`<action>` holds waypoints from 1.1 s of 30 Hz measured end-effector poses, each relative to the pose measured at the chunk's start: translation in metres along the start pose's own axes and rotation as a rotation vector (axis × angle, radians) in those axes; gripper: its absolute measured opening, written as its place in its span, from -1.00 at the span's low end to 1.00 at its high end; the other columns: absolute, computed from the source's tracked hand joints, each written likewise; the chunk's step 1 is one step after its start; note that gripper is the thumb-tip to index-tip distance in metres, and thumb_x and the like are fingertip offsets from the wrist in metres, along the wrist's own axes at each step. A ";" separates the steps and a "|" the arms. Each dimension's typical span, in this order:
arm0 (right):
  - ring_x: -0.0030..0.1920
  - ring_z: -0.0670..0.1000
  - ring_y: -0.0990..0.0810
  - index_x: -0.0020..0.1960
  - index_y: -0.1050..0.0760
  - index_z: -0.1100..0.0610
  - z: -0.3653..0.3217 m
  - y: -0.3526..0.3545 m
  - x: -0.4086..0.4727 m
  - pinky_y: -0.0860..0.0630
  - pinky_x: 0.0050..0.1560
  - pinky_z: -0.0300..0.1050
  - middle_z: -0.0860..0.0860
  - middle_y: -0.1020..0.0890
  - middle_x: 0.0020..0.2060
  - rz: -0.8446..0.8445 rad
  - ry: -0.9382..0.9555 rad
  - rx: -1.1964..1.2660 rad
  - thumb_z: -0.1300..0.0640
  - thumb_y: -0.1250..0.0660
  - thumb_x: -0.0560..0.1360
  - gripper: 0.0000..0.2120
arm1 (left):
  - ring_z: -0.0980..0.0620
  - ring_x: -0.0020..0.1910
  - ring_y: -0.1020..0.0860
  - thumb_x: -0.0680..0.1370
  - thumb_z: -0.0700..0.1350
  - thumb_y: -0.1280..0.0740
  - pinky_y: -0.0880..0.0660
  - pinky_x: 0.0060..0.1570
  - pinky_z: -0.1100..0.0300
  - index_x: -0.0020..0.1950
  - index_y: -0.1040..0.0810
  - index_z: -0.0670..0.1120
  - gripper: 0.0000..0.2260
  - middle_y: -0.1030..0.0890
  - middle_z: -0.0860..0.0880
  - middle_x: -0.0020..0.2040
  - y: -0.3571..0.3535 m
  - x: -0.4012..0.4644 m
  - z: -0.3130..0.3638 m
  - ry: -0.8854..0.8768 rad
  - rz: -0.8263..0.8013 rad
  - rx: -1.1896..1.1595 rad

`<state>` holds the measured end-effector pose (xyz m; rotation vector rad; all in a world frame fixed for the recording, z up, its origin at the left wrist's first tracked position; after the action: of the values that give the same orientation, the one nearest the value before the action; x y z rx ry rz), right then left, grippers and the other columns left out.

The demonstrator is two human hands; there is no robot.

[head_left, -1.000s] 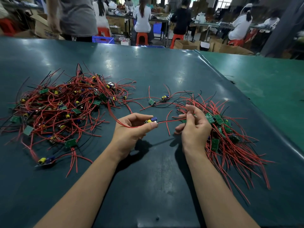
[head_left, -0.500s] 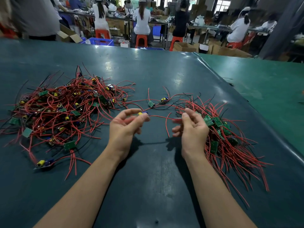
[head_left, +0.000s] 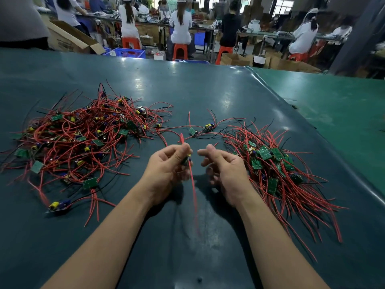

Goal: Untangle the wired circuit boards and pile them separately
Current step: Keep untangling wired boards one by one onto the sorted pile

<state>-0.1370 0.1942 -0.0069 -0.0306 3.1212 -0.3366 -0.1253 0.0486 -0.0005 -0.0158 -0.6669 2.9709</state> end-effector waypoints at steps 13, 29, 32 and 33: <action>-0.53 -0.10 -0.37 -0.15 -0.65 0.05 0.001 -0.005 -0.001 -0.23 -0.50 -0.32 -0.09 -0.49 -0.49 -0.088 -0.018 0.069 0.28 -0.38 0.49 -0.84 | 0.07 -0.49 -0.47 0.51 -0.06 -0.36 -0.40 -0.42 0.29 -0.25 -0.69 -0.13 -0.78 -0.57 -0.04 -0.43 -0.013 -0.006 -0.012 0.044 -0.215 0.267; -0.64 -0.08 -0.38 -0.03 -0.44 0.12 -0.016 0.009 0.008 -0.30 -0.62 -0.34 0.14 -0.63 -0.42 0.001 0.157 0.281 0.20 -0.39 0.45 -0.84 | 0.00 -0.45 -0.22 0.35 0.10 -0.40 -0.05 -0.38 0.04 -0.31 -0.68 -0.15 -0.69 -0.29 -0.13 -0.44 -0.013 -0.009 -0.010 0.031 -0.298 0.350; -0.67 -0.05 -0.36 0.03 -0.44 0.09 -0.015 0.014 0.008 -0.30 -0.61 -0.32 0.15 -0.61 -0.46 0.079 0.223 0.196 0.33 -0.35 0.53 -0.81 | -0.01 -0.45 -0.22 0.36 0.11 -0.40 -0.07 -0.39 0.06 -0.30 -0.68 -0.15 -0.68 -0.27 -0.17 -0.42 -0.016 -0.012 -0.010 0.019 -0.328 0.388; -0.68 -0.04 -0.35 0.01 -0.44 0.08 -0.016 0.015 0.007 -0.30 -0.61 -0.32 0.14 -0.61 -0.48 0.112 0.253 0.139 0.34 -0.35 0.54 -0.81 | -0.01 -0.44 -0.21 0.36 0.12 -0.40 -0.06 -0.38 0.05 -0.30 -0.68 -0.15 -0.67 -0.27 -0.18 -0.41 -0.016 -0.012 -0.010 0.023 -0.330 0.394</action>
<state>-0.1448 0.2126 0.0051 0.2016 3.3173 -0.5982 -0.1115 0.0660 -0.0027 0.0810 -0.0605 2.7176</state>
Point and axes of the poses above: each hand's wrist, its own x-axis towards the middle knuckle, its own y-axis out of the back of the hand, z = x × y, the point moved 6 cm from there along x, towards the middle knuckle
